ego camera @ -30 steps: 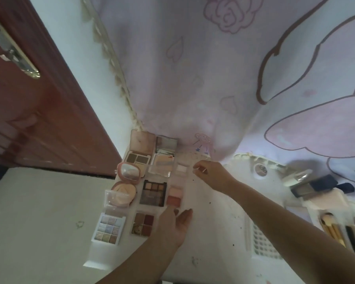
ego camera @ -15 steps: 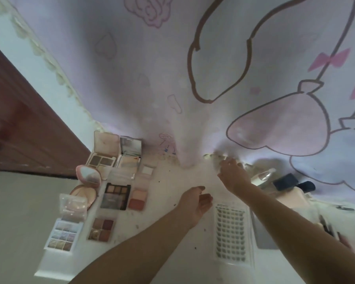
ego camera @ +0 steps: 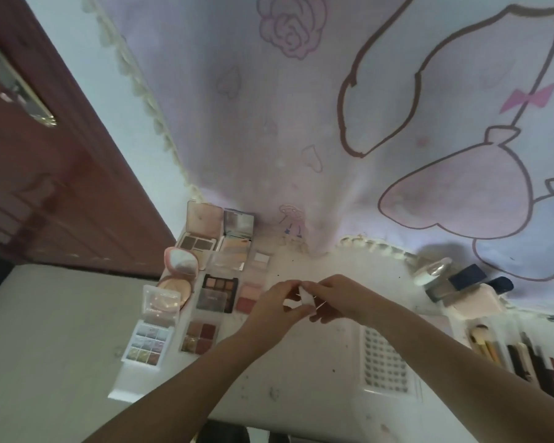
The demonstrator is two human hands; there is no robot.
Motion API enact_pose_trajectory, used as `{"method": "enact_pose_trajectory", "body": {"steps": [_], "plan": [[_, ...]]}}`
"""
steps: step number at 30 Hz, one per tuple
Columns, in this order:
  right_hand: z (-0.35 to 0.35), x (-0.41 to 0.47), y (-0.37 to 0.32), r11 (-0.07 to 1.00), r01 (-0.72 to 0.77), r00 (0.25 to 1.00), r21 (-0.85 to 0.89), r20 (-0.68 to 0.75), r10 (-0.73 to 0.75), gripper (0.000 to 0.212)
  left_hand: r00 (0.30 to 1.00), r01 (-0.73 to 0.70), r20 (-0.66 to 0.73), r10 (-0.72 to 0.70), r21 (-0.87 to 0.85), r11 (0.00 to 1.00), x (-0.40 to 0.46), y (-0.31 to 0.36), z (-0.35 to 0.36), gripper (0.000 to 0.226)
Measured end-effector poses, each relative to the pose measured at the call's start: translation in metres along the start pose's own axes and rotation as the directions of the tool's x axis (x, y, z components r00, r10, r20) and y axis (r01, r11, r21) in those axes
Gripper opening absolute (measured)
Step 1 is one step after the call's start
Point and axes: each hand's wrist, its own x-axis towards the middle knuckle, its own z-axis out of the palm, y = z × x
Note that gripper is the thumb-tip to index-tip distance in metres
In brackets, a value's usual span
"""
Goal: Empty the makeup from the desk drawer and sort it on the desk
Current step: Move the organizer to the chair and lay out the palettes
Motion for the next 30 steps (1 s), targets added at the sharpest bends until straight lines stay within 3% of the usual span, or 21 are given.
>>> {"method": "enact_pose_trajectory", "body": {"steps": [4,7,12,17,21,24,27,30], "plan": [[0.026,-0.003,-0.011,0.999,0.039,0.998,-0.017,0.048,-0.038,0.039,1.000,0.010,0.017,-0.010,-0.017,1.000,-0.018,-0.012,-0.021,0.029],[0.042,-0.004,-0.015,0.990,0.110,0.993,-0.093,0.059,-0.105,0.024,0.999,0.038,0.038,-0.037,-0.016,0.999,-0.029,-0.022,-0.033,0.032],[0.058,-0.004,-0.017,0.987,0.117,0.990,-0.112,0.092,-0.107,0.024,0.945,0.263,0.257,-0.202,-0.235,0.936,-0.039,-0.035,-0.054,0.039],[0.065,-0.011,-0.019,0.974,0.192,0.978,-0.124,0.105,-0.179,0.021,0.869,0.450,0.446,-0.214,-0.531,0.718,-0.045,-0.038,-0.071,0.032],[0.053,-0.020,-0.022,0.928,0.282,0.959,-0.243,0.065,-0.275,0.029,0.792,0.601,0.560,-0.245,-0.641,0.477,-0.042,-0.036,-0.078,0.030],[0.031,-0.021,-0.018,0.957,0.284,0.958,-0.052,-0.010,-0.285,0.034,0.753,0.655,0.607,-0.253,-0.660,0.368,-0.038,-0.039,-0.078,0.027],[0.004,-0.013,-0.001,0.960,0.184,0.982,0.209,-0.086,-0.169,0.043,0.790,0.613,0.559,-0.252,-0.717,0.332,-0.022,-0.034,-0.071,0.024],[-0.007,0.003,0.021,0.930,0.136,0.980,0.342,-0.187,-0.075,0.040,0.837,0.540,0.488,-0.246,-0.668,0.512,0.002,-0.021,-0.056,0.016]]}}
